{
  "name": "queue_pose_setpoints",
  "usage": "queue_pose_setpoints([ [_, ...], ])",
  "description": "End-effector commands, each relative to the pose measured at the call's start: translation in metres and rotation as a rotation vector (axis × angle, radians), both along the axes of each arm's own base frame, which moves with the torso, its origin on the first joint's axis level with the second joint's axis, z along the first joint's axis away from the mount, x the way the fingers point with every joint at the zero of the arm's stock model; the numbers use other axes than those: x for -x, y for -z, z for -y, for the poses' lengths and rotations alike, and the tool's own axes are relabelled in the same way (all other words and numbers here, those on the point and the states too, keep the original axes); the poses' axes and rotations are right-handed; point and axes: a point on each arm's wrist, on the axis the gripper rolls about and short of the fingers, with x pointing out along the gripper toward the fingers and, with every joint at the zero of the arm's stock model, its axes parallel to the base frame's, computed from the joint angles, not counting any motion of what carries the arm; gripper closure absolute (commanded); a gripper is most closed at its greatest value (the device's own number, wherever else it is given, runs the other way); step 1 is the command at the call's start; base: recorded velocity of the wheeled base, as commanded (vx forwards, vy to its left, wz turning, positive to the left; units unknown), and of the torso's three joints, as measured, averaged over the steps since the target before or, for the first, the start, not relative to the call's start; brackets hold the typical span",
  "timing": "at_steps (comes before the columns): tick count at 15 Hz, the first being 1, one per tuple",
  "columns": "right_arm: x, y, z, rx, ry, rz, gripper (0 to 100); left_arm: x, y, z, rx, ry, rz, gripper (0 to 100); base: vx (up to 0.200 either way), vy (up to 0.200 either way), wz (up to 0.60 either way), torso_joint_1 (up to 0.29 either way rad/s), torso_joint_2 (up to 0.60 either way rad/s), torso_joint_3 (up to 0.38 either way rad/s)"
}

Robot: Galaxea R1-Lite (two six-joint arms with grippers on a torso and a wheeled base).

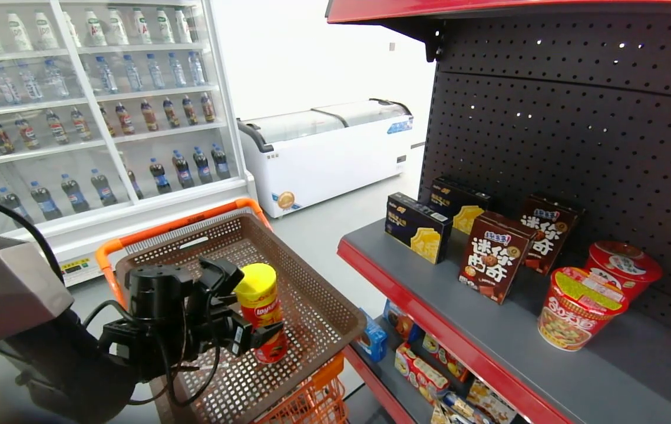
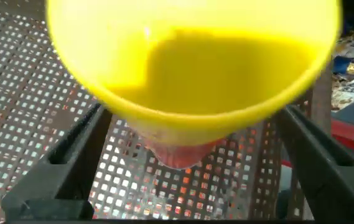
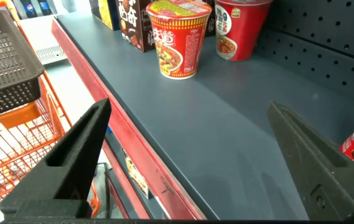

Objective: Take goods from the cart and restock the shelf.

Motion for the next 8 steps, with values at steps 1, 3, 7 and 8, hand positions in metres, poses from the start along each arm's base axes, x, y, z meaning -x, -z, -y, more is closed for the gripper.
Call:
queue_pose_setpoints([
  [1,0.0,0.0,0.0,0.0,0.0,0.001,0,-0.005,0.017,0.003,-0.015,0.009,-0.037,0,0.0,0.0,0.0,0.0,0.0,0.0],
  [3,0.0,0.0,0.0,0.0,0.0,0.001,0,-0.01,0.021,0.006,-0.013,0.015,-0.024,0,0.0,0.0,0.0,0.0,0.0,0.0],
  [7,0.0,0.0,0.0,0.0,0.0,0.001,0,-0.029,0.02,0.01,-0.004,0.016,0.022,0,0.0,0.0,0.0,0.0,0.0,0.0],
  [8,0.0,0.0,0.0,0.0,0.0,0.001,0,-0.03,0.023,0.011,-0.005,0.018,0.017,0,0.0,0.0,0.0,0.0,0.0,0.0],
])
